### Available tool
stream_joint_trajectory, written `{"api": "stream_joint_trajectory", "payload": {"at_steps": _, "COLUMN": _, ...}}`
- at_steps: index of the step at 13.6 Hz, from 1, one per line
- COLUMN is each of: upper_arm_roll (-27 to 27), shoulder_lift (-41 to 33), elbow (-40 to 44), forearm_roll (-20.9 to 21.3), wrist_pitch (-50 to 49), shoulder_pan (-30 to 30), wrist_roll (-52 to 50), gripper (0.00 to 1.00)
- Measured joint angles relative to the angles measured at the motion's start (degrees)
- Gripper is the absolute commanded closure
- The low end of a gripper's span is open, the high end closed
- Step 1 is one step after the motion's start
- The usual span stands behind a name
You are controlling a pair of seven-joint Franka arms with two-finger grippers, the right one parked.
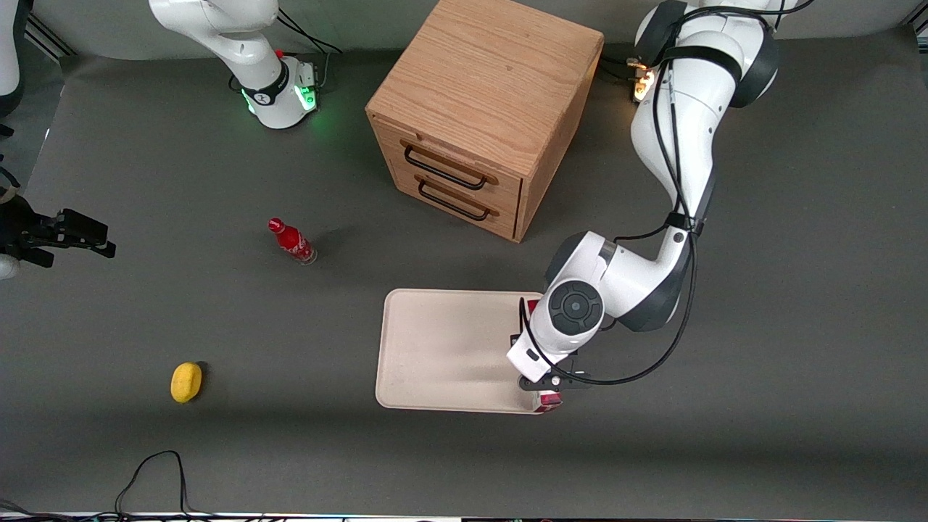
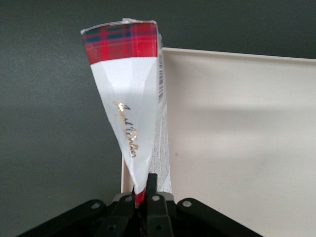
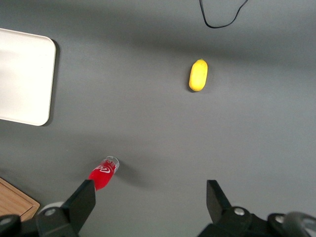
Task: Place red cookie box on tray
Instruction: 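Carry the held box over the white tray and lower it, then open the left gripper to release the box onto the tray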
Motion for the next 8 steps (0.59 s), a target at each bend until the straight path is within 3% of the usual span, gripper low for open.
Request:
{"api": "stream_joint_trajectory", "payload": {"at_steps": 3, "upper_arm_roll": 0.1, "shoulder_lift": 0.5, "elbow": 0.0, "forearm_roll": 0.2, "wrist_pitch": 0.4, "shoulder_pan": 0.0, "wrist_roll": 0.0, "gripper": 1.00}}
{"api": "stream_joint_trajectory", "payload": {"at_steps": 4, "upper_arm_roll": 0.1, "shoulder_lift": 0.5, "elbow": 0.0, "forearm_roll": 0.2, "wrist_pitch": 0.4, "shoulder_pan": 0.0, "wrist_roll": 0.0, "gripper": 0.92}}
{"api": "stream_joint_trajectory", "payload": {"at_steps": 5, "upper_arm_roll": 0.1, "shoulder_lift": 0.5, "elbow": 0.0, "forearm_roll": 0.3, "wrist_pitch": 0.4, "shoulder_pan": 0.0, "wrist_roll": 0.0, "gripper": 0.18}}
{"api": "stream_joint_trajectory", "payload": {"at_steps": 6, "upper_arm_roll": 0.1, "shoulder_lift": 0.5, "elbow": 0.0, "forearm_roll": 0.3, "wrist_pitch": 0.4, "shoulder_pan": 0.0, "wrist_roll": 0.0, "gripper": 0.00}}
{"api": "stream_joint_trajectory", "payload": {"at_steps": 8, "upper_arm_roll": 0.1, "shoulder_lift": 0.5, "elbow": 0.0, "forearm_roll": 0.4, "wrist_pitch": 0.4, "shoulder_pan": 0.0, "wrist_roll": 0.0, "gripper": 0.00}}
